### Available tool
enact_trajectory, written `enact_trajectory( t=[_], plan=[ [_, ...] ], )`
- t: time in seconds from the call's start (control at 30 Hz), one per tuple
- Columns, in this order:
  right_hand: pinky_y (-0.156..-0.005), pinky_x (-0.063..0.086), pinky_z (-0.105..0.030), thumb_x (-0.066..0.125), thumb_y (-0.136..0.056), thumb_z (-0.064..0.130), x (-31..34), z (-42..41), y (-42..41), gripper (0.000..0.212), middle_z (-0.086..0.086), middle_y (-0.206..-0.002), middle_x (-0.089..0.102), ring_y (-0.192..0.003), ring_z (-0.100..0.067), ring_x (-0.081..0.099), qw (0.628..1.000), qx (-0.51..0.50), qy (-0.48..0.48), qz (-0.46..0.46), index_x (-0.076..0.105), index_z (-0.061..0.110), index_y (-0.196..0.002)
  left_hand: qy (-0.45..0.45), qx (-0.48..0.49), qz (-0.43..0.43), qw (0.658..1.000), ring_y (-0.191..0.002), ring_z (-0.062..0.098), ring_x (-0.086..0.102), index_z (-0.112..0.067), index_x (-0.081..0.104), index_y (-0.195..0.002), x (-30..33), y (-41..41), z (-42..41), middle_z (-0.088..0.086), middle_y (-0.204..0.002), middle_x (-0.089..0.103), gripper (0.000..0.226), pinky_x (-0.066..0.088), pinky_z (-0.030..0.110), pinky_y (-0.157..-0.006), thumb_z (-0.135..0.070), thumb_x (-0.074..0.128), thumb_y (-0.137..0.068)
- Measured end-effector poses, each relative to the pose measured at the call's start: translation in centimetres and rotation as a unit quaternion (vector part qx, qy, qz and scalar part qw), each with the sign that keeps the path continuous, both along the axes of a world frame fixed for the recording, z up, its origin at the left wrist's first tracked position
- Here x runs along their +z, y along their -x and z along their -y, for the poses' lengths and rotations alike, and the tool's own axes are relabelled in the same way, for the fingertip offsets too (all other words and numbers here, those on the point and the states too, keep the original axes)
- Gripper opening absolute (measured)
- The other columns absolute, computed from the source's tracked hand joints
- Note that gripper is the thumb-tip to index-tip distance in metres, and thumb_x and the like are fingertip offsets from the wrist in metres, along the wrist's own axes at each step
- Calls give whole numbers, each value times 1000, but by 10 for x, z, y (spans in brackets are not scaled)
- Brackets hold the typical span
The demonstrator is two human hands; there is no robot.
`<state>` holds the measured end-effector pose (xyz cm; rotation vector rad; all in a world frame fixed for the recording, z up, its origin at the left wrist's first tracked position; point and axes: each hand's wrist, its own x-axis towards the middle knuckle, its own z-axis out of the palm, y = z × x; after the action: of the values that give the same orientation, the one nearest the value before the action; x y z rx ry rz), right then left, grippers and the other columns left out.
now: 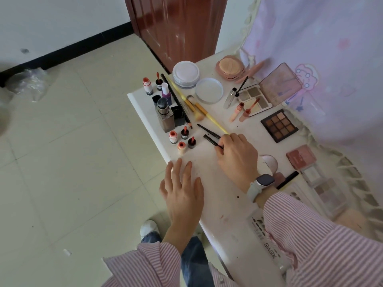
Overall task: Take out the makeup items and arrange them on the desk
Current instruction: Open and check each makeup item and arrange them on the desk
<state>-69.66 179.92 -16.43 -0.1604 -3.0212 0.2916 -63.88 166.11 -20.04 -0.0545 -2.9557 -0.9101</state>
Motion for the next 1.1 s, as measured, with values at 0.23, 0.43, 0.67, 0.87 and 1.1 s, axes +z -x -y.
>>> enact_trajectory(
  t=[0.23,0.43,0.67,0.87,1.1],
  plan=[
    [-65,47,-39,63,-81,17,16,-20,-17,21,-11,-86,63,-78,-29,58,989,45,126,-59,64,3,-98,37,-16,14,999,-127,36,42,-8,58,-121,-2,-1,0,14,-132,53,45,39,53,-92,-32,37,-88],
    [-105,23,-47,53,-80,56,24,-72,-56,76,-1,-147,25,-135,-22,20,973,60,-13,222,19,31,-143,47,-18,17,999,-128,38,41,-6,58,-120,1,-2,-1,15,-133,52,40,39,55,-92,-28,45,-90],
    [-102,30,-46,61,-78,53,32,-77,-56,84,-2,-142,25,-129,-27,19,955,66,22,288,16,26,-143,70,-20,49,996,-137,30,27,-10,49,-131,1,-2,2,9,-144,40,43,30,53,-101,-27,51,-92],
    [-94,33,-35,68,-79,31,37,-79,-57,75,-4,-125,35,-112,-21,28,962,86,22,257,26,22,-139,75,-57,116,989,-142,19,7,-18,36,-138,9,0,8,0,-152,23,45,19,47,-107,-31,42,-95],
    [-72,40,-15,65,-82,20,60,-67,-67,29,6,-100,52,-86,-8,51,919,-35,345,189,54,29,-107,-147,-104,37,983,-117,16,48,-11,47,-129,54,-12,8,4,-127,50,37,43,37,-97,-18,51,-92]
  ],
)
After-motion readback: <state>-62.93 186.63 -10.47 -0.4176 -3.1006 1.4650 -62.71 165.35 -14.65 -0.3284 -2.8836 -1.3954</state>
